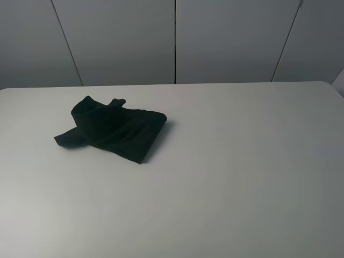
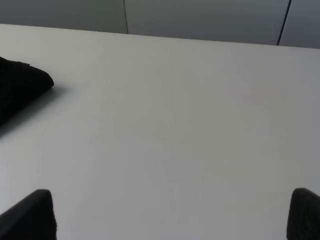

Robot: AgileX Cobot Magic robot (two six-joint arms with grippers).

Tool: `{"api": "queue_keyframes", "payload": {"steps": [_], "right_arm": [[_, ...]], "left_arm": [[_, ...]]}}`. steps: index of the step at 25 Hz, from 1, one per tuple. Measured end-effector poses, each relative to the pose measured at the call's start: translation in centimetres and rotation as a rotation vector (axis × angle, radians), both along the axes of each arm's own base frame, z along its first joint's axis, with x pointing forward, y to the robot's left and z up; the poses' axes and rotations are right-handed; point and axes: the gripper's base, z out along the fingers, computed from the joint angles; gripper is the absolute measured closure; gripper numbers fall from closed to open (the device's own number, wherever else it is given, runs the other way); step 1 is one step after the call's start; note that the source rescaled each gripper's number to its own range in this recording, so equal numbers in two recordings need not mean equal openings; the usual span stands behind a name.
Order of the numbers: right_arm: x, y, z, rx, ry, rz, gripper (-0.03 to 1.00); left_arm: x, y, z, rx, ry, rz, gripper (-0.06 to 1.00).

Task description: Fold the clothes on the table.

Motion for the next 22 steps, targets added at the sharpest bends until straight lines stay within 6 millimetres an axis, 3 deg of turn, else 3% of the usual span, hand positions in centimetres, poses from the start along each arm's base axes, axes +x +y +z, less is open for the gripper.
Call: {"api": "queue_keyframes", "payload": {"steps": [22], "right_arm": [[0.0, -0.02, 0.0, 0.001, 0.0, -0.003, -0.03]], "left_arm": [[0.0, -0.02, 0.0, -0.002, 0.0, -0.001, -0.06]]}}
